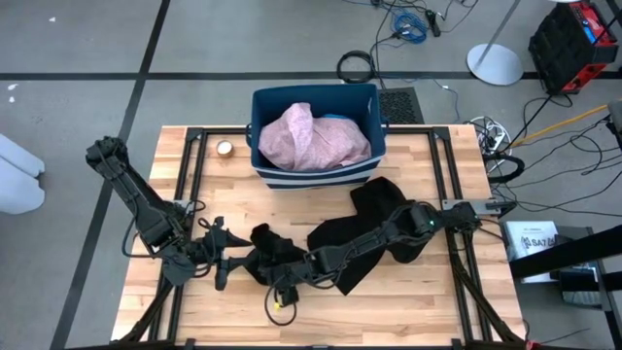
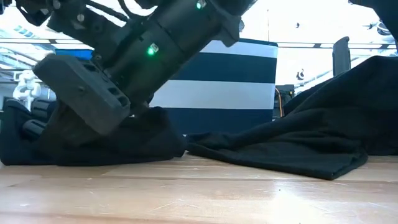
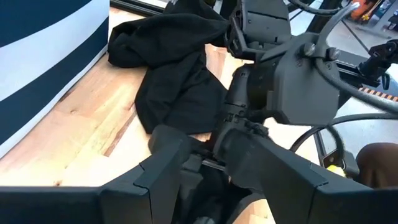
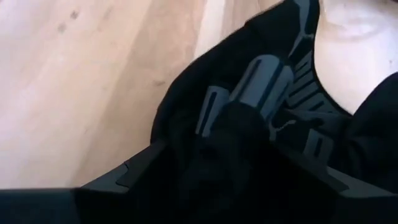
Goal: Sort clothes
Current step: Fold the black underwear
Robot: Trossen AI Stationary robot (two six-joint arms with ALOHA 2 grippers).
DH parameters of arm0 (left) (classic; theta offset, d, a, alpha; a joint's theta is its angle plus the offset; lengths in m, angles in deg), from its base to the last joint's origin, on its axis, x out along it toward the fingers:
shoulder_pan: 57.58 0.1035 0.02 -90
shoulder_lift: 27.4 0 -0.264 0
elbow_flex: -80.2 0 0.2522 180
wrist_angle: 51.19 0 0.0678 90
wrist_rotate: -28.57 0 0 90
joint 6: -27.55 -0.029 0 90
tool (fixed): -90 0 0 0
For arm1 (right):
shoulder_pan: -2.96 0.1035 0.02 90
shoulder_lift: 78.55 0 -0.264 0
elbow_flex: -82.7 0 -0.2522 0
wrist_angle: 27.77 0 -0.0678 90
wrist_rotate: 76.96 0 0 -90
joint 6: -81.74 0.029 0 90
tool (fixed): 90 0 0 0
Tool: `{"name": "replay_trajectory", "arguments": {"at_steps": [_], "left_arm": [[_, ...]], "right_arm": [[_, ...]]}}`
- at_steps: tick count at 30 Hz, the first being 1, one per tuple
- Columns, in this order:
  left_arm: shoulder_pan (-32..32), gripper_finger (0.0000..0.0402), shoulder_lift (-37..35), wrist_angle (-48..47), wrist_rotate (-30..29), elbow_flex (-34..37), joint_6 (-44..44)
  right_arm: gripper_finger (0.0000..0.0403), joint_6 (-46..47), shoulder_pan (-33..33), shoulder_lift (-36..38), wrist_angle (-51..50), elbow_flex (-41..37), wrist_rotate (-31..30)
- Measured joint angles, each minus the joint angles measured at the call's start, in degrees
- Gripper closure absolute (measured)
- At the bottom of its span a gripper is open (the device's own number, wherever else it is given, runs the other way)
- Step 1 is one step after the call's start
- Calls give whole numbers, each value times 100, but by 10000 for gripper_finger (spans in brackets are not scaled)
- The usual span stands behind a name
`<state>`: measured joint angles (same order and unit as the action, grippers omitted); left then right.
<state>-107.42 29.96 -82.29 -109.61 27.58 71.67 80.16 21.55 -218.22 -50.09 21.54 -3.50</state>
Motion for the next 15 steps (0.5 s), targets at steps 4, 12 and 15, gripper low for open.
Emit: {"name": "replay_trajectory", "arguments": {"at_steps": [4,12,15], "left_arm": [[0,196,0,-11,-3,0,-7],[1,196,0,-130,-9,2,27],[1,196,0,-127,-9,2,28]], "right_arm": [[153,-20,-4,-9,0,8,17],[147,-179,162,378,-904,782,172],[147,-363,185,369,-1129,1008,110]]}}
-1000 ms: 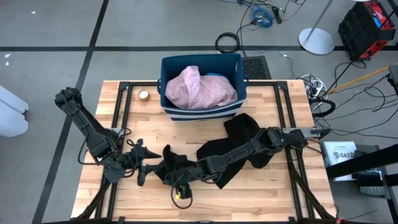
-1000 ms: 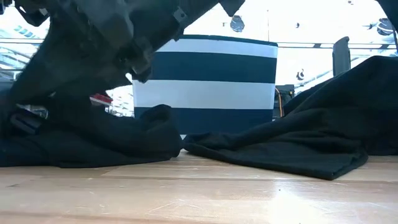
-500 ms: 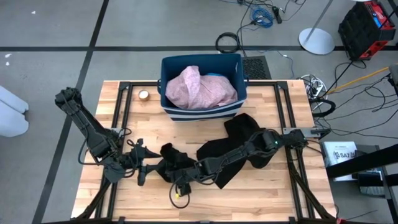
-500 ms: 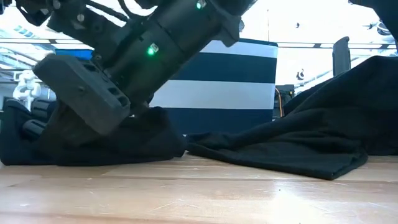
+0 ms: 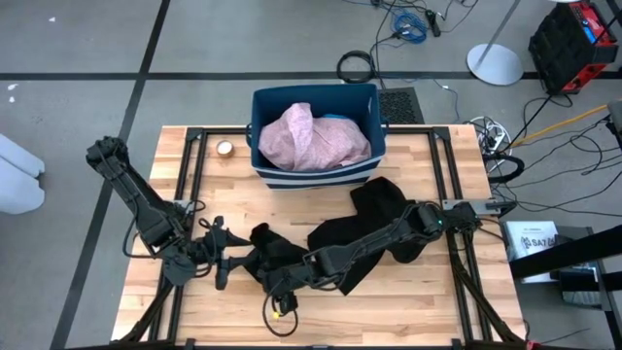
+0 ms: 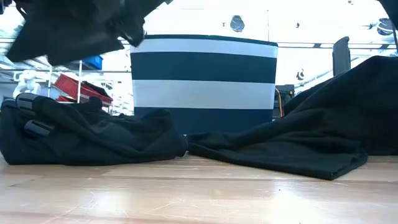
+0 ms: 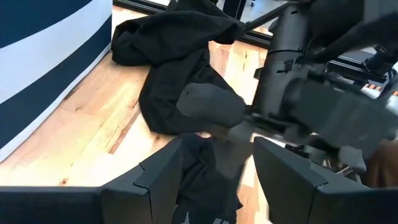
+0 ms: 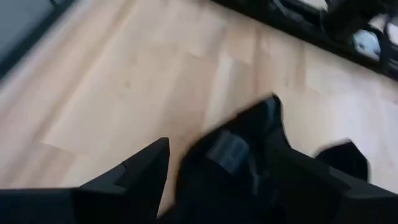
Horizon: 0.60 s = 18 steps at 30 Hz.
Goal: Sort clothes
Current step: Fold the black underwear
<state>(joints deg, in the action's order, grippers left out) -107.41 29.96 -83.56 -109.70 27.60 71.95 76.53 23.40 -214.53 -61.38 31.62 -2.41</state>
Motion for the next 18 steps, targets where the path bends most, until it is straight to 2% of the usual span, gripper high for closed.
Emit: {"name": "replay_trajectory", "arguments": {"at_steps": [8,13,18], "left_arm": [[1,196,0,3,0,0,-7],[1,196,0,5,0,0,10],[1,196,0,7,0,0,12]], "right_arm": [[147,592,-407,-49,-541,-213,-73],[147,884,-675,-53,148,-826,423],[147,1059,-779,-67,742,-1468,533]]}}
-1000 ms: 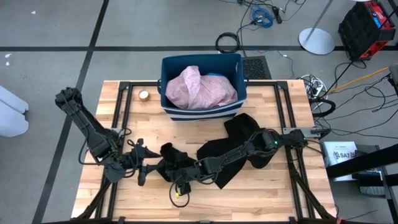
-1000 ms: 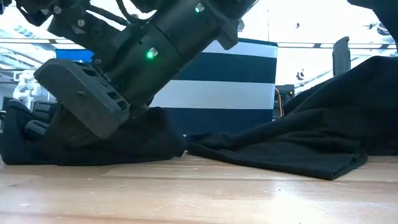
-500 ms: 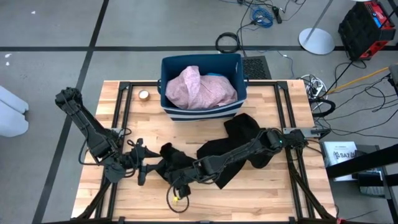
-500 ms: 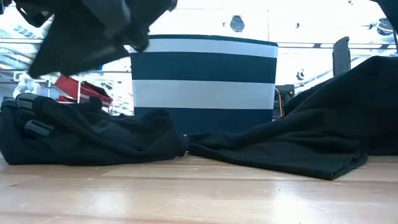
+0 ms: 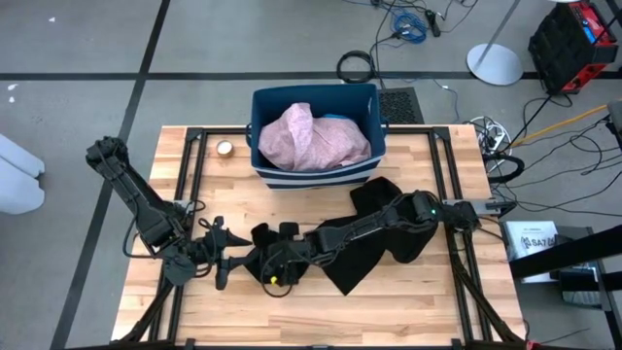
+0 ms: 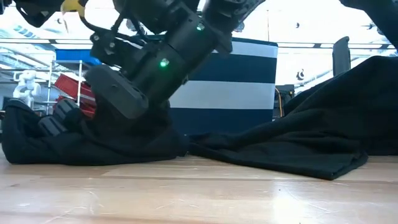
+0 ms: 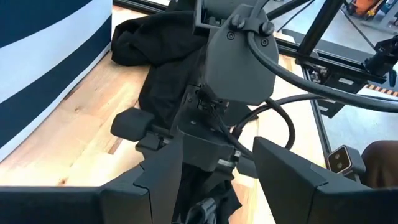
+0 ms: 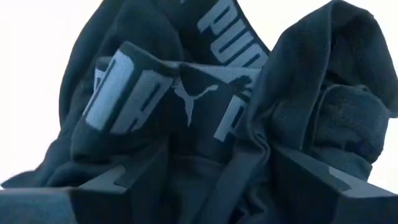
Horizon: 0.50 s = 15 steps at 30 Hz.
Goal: Sort clothes
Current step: Fold the black underwear, then put the black underwear into the blue laundry bin
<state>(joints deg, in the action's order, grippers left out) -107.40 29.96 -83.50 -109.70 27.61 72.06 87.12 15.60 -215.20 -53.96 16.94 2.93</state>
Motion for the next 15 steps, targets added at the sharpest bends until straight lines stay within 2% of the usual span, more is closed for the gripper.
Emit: {"name": "replay_trajectory", "arguments": {"at_steps": [9,12,15], "left_arm": [[-1,196,0,2,2,0,4],[0,196,0,2,2,0,6],[-2,196,0,3,2,-1,7]], "right_arm": [[158,129,237,-22,-44,-439,-342],[194,130,322,-23,-58,-454,-499],[254,130,385,-25,-34,-465,-600]]}}
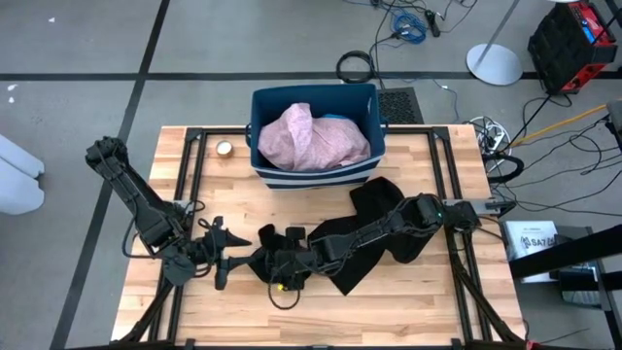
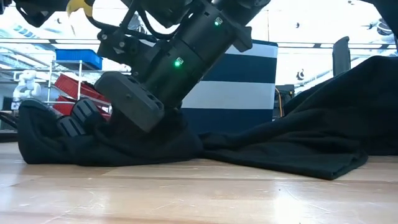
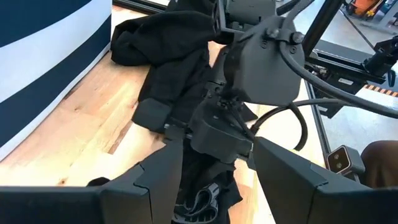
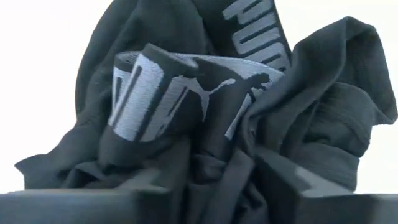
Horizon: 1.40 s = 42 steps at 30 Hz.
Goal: Sort clothes
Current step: Put the black underwear into the blue laundry bin
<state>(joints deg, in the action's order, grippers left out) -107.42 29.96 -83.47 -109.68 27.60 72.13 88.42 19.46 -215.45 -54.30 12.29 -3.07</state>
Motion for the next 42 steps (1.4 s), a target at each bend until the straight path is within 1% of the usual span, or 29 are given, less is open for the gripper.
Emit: {"name": "replay_trajectory", "arguments": {"at_steps": [5,7,11,14,17,22,24,27,29,35,38,40,42], "left_arm": [[2,196,2,-1,0,1,0],[0,196,2,-1,-2,-1,-4],[1,196,2,0,-28,1,-29],[0,196,2,0,-42,1,-44],[0,196,2,-13,-77,1,-54],[2,196,57,-29,-219,1,-192],[0,196,110,-35,-309,1,-195],[2,196,204,-45,-310,1,-187],[0,196,273,-45,-308,1,-163],[1,196,482,15,-306,1,-132],[0,196,550,7,-301,1,-1],[0,196,589,25,-302,1,10],[0,196,607,27,-297,1,9]], "right_arm": [[372,-83,73,36,-40,9,-190],[386,-225,110,35,-144,123,-302],[381,-521,171,97,-646,627,-490],[385,-849,209,198,-1282,1154,-574],[387,-1121,248,459,-1873,1743,-905],[387,-1596,333,704,-2892,2510,-1787],[387,-1755,416,896,-3276,2694,-2304],[387,-1904,459,1338,-3752,2817,-3166],[387,-1937,351,1603,-4040,2817,-3442],[387,-1941,-237,2556,-4398,2816,-3474],[386,-1972,-747,2946,-4468,2822,-3451],[385,-2046,-1145,3139,-4489,2817,-3251],[385,-2082,-1589,3314,-4479,2813,-2837]]}}
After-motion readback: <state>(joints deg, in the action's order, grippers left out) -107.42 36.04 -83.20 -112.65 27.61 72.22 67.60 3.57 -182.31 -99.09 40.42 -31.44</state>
